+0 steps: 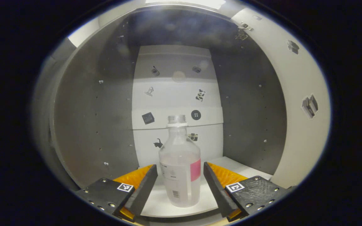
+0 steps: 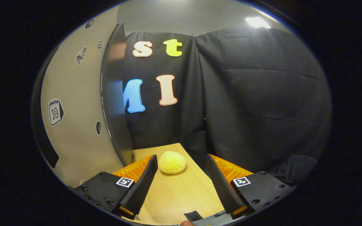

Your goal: Open the cabinet door with the right hand, grasp the bottle in the cabinet with the left hand and place it on the coaster, then close the cabinet door with the right hand.

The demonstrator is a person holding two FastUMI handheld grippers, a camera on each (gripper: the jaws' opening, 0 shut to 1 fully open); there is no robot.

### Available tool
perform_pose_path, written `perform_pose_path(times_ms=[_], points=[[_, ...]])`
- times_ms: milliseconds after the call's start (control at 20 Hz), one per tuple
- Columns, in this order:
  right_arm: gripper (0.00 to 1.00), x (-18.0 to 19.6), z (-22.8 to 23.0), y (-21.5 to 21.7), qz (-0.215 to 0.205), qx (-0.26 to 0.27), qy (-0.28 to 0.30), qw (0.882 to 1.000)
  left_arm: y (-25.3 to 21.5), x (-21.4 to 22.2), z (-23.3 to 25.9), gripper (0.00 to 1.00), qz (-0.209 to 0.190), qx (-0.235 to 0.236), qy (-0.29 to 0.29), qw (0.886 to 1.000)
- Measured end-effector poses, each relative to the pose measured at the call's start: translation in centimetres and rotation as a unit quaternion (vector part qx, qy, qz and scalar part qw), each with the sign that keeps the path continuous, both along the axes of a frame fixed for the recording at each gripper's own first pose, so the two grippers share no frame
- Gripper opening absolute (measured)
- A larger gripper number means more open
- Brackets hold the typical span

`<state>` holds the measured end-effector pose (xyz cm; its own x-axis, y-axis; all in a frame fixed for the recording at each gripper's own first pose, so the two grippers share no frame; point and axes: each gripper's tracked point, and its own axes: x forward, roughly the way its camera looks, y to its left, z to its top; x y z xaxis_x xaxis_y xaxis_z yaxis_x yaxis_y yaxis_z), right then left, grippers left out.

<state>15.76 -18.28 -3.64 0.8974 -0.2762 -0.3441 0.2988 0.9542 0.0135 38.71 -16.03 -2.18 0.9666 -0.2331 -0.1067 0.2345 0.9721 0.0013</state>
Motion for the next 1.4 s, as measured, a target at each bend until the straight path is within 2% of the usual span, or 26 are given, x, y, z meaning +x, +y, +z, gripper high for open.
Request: perform_pose_path(times_ms=[50, 100, 200, 350, 450, 600, 650, 700, 750, 1050, 1100, 1200, 1250, 1300, 1350, 1400], points=[[0.93, 0.0, 0.1, 0.0, 0.0, -0.004, 0.001, 1.0, 0.1, -0.2, 0.1, 0.88, 0.001, -0.004, -0.002, 1.0], [0.94, 0.0, 0.1, -0.1, 0.001, -0.009, 0.002, 1.0, 0.0, -0.6, 0.2, 0.73, -0.004, -0.01, 0.0, 1.0], [0.93, 0.1, 0.2, -0.1, 0.006, -0.015, 0.003, 1.0, -0.1, -0.5, 0.1, 0.72, -0.007, -0.024, 0.003, 1.0], [0.94, 0.2, 0.5, 0.1, 0.018, -0.015, 0.002, 1.0, 0.6, -1.8, 0.4, 0.74, 0.001, -0.04, 0.003, 0.999], [0.94, 0.2, 1.0, 0.1, 0.026, -0.006, -0.009, 1.0, 1.4, -2.9, 0.6, 0.72, 0.01, -0.046, 0.005, 0.999], [0.93, 0.3, 1.5, -0.4, 0.031, 0.005, -0.02, 0.999, 2.7, -5.0, 0.9, 0.74, 0.021, -0.052, 0.003, 0.998], [0.94, 0.2, 1.7, -0.4, 0.034, 0.01, -0.023, 0.999, 3.2, -5.9, 1.1, 0.72, 0.025, -0.053, 0.001, 0.998], [0.94, 0.3, 1.8, -0.4, 0.039, 0.014, -0.026, 0.999, 3.7, -6.7, 1.2, 0.75, 0.029, -0.052, -0.002, 0.998], [0.93, 0.2, 2.0, -0.4, 0.044, 0.016, -0.028, 0.999, 4.2, -7.6, 1.3, 0.72, 0.035, -0.052, -0.006, 0.998], [0.93, -0.5, 2.3, -0.4, 0.077, 0.02, -0.031, 0.996, 7.6, -13.9, 0.2, 0.74, 0.075, -0.055, -0.008, 0.996], [0.98, -0.7, 2.1, -0.5, 0.082, 0.021, -0.031, 0.996, 8.2, -15.1, -0.1, 0.75, 0.082, -0.053, -0.007, 0.995], [0.98, -1.1, 1.9, -0.5, 0.091, 0.024, -0.029, 0.995, 9.2, -17.4, -0.7, 0.72, 0.096, -0.049, -0.01, 0.994], [0.93, -1.3, 1.9, -0.6, 0.095, 0.025, -0.029, 0.995, 9.7, -18.7, -1.0, 0.72, 0.102, -0.047, -0.011, 0.994], [0.93, -1.5, 1.7, -0.5, 0.1, 0.026, -0.028, 0.994, 10.3, -20.0, -1.5, 0.75, 0.109, -0.046, -0.01, 0.993], [0.98, -1.7, 1.5, -0.5, 0.102, 0.025, -0.027, 0.994, 11.1, -21.1, -2.1, 0.75, 0.12, -0.047, -0.006, 0.992], [0.93, -1.9, 1.3, -0.6, 0.106, 0.023, -0.026, 0.994, 11.7, -22.3, -2.6, 0.74, 0.128, -0.049, -0.003, 0.991]])
